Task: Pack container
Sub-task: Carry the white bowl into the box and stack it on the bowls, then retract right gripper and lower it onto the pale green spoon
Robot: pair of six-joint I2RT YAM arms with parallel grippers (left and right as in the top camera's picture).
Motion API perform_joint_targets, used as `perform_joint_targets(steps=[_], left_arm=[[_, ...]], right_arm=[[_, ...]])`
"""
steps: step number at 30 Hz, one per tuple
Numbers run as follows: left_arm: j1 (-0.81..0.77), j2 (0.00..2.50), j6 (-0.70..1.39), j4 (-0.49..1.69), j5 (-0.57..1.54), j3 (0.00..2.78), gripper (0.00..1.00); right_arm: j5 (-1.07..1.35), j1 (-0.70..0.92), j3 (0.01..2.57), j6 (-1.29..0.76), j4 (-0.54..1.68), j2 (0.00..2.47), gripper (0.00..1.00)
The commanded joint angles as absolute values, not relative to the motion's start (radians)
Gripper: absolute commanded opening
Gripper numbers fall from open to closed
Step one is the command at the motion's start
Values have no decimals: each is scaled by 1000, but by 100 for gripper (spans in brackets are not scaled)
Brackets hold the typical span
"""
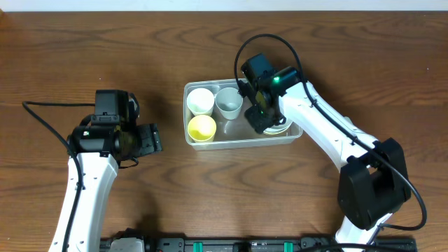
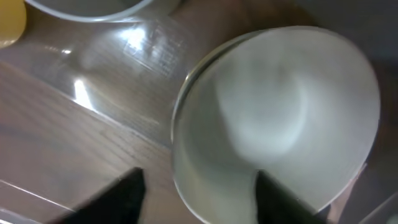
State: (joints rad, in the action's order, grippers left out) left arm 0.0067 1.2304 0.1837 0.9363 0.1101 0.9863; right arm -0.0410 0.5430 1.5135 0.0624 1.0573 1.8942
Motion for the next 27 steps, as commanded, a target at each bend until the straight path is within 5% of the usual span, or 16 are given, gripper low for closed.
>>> perform_joint_targets(steps=[1, 8, 17, 21, 27], left_arm=[[13, 1229, 192, 941, 120, 984, 81], [13, 1229, 192, 941, 120, 984, 81], [13, 1229, 192, 941, 120, 984, 81], [13, 1229, 192, 941, 120, 984, 81], [13, 1229, 192, 941, 120, 984, 81]], right_arm=[[-60, 550, 1511, 60, 1056, 1898, 64], [-67, 550, 1511, 39, 1034, 1897, 63], [-300, 495, 1604, -189, 1025, 1739, 78], [-284, 382, 1645, -256, 1023, 1594, 93], [-183, 110, 1645, -210, 1124, 1466, 96]])
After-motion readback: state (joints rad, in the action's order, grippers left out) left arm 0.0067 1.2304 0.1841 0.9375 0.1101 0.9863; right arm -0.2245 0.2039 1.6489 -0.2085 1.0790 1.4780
